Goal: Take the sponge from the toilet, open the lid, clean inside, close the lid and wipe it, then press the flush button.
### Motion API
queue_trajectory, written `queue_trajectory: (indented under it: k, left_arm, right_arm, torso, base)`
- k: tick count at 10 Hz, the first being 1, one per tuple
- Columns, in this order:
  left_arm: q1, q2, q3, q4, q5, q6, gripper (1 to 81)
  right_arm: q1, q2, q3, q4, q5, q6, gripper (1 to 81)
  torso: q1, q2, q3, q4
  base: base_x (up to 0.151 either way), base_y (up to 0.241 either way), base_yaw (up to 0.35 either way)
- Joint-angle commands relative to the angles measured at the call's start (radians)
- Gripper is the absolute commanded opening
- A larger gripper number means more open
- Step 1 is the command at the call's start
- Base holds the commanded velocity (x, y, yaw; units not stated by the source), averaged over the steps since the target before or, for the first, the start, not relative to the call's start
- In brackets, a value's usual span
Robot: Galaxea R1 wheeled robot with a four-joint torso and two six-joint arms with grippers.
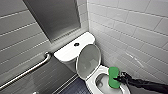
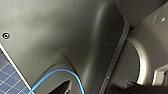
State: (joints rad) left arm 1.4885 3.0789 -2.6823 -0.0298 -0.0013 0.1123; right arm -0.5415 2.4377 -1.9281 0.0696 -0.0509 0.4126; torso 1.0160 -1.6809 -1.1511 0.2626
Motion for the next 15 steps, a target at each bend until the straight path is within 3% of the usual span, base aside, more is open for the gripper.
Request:
queue_trajectory:
  k: [1,6,9,15]
  left_arm:
    - [0.023,0.002,-0.001,-0.001,0.084,0.009,81.1]
    - [0.023,0.011,-0.001,0.011,0.084,0.009,81.1]
    - [0.023,0.018,-0.001,0.014,0.083,0.01,81.1]
    - [0.023,0.023,-0.005,0.013,0.081,0.015,81.1]
  right_arm:
    - [0.051,-0.067,0.054,0.061,0.018,0.006,1.0]
    - [-0.107,-0.085,0.041,0.128,0.156,0.006,1.0]
    - [-0.205,-0.176,0.142,0.144,0.279,0.005,1.0]
    - [-0.174,-0.224,0.236,0.134,0.238,-0.003,1.0]
  torso:
    - [0.0,0.0,0.0,0.0]
    - [0.0,0.0,0.0,0.0]
    - [0.0,0.0,0.0,0.0]
    - [0.0,0.0,0.0,0.001]
  base:
    - [0.0,0.0,0.0]
    - [0.0,0.0,0.0]
    - [0.0,0.0,0.0]
    - [0.0,0.0,0.0]
